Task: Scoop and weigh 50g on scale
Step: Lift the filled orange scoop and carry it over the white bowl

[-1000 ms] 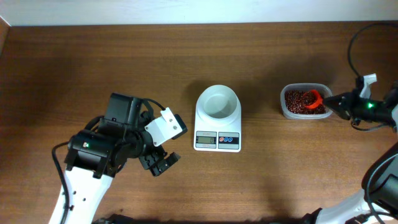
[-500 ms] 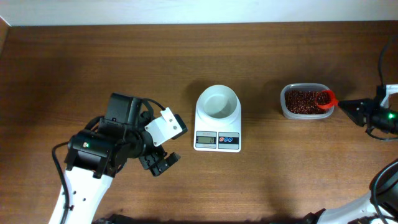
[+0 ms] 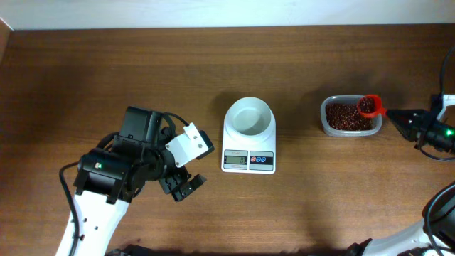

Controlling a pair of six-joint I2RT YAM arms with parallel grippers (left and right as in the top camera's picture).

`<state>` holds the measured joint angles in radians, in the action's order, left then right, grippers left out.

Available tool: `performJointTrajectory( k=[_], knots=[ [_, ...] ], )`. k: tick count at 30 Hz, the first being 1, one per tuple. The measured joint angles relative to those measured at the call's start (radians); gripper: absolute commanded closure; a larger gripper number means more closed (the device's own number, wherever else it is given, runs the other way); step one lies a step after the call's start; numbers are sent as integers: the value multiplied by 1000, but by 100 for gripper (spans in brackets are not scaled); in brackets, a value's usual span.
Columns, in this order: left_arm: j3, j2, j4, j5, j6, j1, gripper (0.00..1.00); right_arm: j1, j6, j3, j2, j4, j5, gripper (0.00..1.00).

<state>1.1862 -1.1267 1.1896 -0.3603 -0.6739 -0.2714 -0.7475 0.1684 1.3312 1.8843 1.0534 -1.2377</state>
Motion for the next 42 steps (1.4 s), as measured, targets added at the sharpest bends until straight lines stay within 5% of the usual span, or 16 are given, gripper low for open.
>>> performJointTrajectory(
  k=[16,32,42],
  knots=[
    [0,0,0,0,0,0,1,173,43,0,0,52,-120,96],
    [0,0,0,0,0,0,1,593,48,0,0,-19,-175,96],
    [0,0,0,0,0,0,1,642,48,0,0,-63,-175,96]
  ],
)
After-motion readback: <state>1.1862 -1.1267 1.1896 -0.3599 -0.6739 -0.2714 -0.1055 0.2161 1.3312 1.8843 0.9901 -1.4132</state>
